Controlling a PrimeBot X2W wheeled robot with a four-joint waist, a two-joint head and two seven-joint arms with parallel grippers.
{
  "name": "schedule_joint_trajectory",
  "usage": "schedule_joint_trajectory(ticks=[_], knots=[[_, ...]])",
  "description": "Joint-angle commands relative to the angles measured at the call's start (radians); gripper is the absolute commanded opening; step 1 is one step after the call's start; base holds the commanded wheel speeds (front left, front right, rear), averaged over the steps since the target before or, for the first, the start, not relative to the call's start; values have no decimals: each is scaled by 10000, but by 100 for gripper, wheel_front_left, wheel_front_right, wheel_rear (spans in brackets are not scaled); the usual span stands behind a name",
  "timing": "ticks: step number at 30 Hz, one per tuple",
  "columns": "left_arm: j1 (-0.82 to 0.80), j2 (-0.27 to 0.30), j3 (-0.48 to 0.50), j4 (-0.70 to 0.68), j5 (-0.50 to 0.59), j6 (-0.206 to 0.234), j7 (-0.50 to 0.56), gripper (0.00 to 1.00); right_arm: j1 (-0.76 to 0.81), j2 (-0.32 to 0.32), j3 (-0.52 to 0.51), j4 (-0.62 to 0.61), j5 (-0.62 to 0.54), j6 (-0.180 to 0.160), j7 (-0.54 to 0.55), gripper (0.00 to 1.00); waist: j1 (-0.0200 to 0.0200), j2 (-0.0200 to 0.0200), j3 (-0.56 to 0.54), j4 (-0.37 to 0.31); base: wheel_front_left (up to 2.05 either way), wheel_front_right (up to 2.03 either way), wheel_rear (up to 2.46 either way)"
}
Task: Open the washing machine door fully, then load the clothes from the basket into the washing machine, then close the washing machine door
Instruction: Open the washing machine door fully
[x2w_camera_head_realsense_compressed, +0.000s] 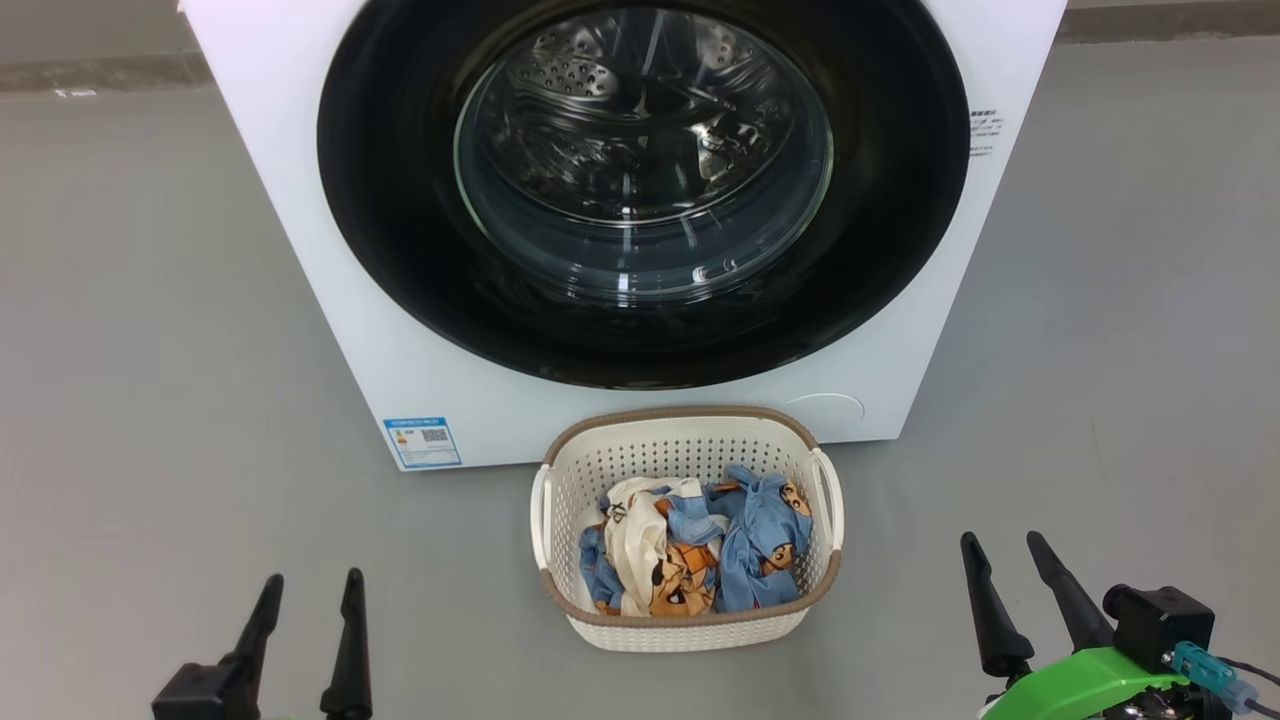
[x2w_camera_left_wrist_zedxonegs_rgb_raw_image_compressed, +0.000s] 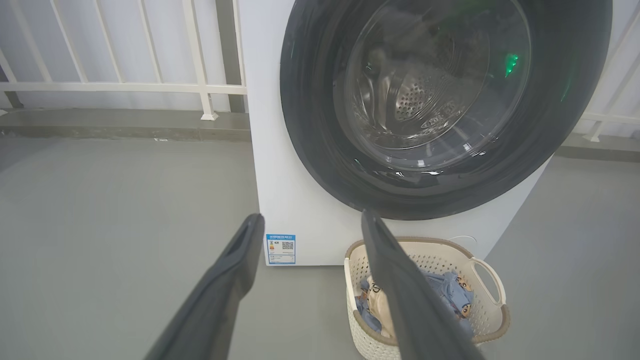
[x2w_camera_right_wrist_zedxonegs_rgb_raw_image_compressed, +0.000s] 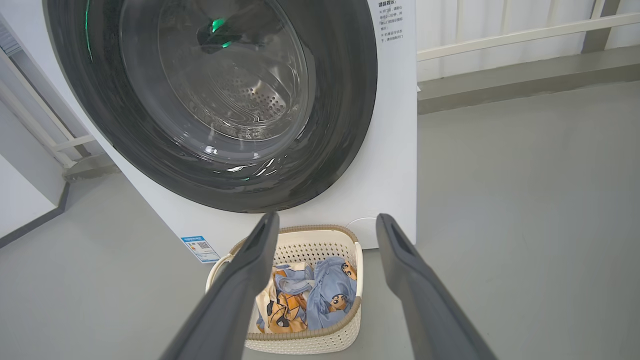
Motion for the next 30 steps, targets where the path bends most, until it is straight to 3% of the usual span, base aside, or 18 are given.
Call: schedule_joint_trajectory(ticks=[1,10,30], knots=[[-374,146,345,-161,202,-25,-134,100,-318,-44,226,-254,-95,100,-124,100,0,0,40,8,29,29,-59],[-478,136,320,-137,331,-25,-134,100,-392,-21,241,-255,-88,100,-124,100,0,0,168,44,69,69,-137],[-550,120,303,-285,25,-25,-134,100,-453,10,276,-275,-137,100,-124,100,0,0,264,125,121,121,-242]])
